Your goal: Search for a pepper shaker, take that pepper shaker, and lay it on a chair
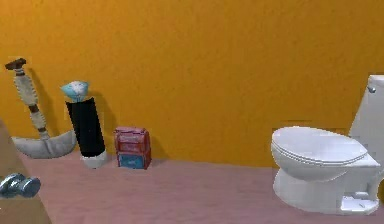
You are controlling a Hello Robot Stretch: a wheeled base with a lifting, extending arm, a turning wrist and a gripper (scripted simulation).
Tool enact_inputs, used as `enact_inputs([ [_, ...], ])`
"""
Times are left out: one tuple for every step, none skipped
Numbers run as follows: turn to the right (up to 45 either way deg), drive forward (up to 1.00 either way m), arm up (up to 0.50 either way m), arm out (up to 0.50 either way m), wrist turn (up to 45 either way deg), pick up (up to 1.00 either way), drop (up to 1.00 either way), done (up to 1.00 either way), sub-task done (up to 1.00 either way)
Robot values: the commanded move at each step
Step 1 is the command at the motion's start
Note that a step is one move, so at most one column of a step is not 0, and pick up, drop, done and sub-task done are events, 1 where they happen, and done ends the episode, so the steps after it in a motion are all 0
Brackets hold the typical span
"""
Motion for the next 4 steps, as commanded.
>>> enact_inputs([
  [0.0,0.6,0.0,0.0,0.0,0.0,0.0,0.0,0.0],
  [-24.0,0.0,0.0,0.0,0.0,0.0,0.0,0.0,0.0],
  [-3.0,0.0,0.0,0.0,0.0,0.0,0.0,0.0,0.0],
  [0.0,0.55,0.0,0.0,0.0,0.0,0.0,0.0,0.0],
])
